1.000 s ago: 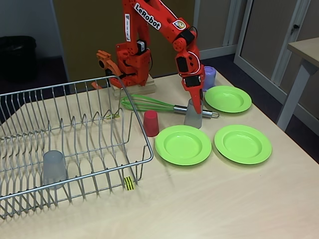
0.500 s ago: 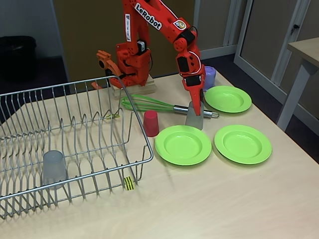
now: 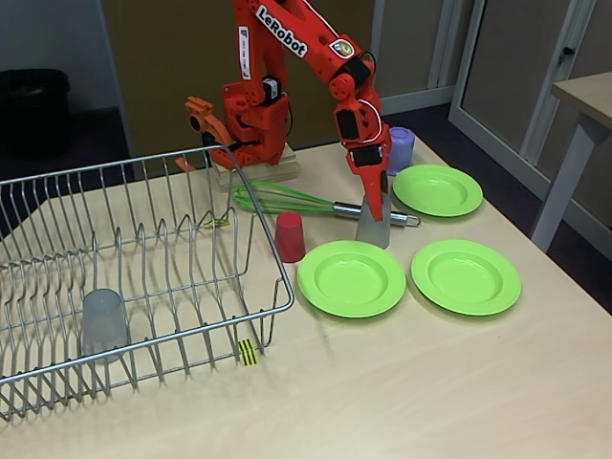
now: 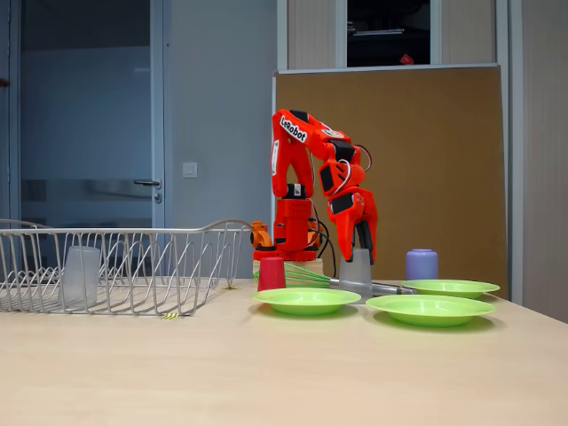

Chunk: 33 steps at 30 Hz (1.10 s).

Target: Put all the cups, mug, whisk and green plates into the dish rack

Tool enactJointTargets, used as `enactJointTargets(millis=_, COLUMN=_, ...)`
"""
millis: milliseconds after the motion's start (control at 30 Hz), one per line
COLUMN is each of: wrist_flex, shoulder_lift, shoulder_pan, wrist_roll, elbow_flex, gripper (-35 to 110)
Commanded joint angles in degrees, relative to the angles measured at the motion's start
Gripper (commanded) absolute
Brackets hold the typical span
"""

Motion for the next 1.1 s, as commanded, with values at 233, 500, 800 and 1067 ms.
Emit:
enactJointTargets(millis=233, wrist_flex=0.62, shoulder_lift=2.46, shoulder_pan=0.88, wrist_roll=-2.2, elbow_flex=-0.53, gripper=16)
enactJointTargets(millis=500, wrist_flex=10.9, shoulder_lift=4.31, shoulder_pan=0.44, wrist_roll=-5.36, elbow_flex=-10.37, gripper=14)
enactJointTargets(millis=800, wrist_flex=22.94, shoulder_lift=9.14, shoulder_pan=3.08, wrist_roll=-17.75, elbow_flex=-24.26, gripper=15)
enactJointTargets(millis=1067, wrist_flex=37.0, shoulder_lift=13.62, shoulder_pan=18.19, wrist_roll=-41.04, elbow_flex=-39.73, gripper=14)
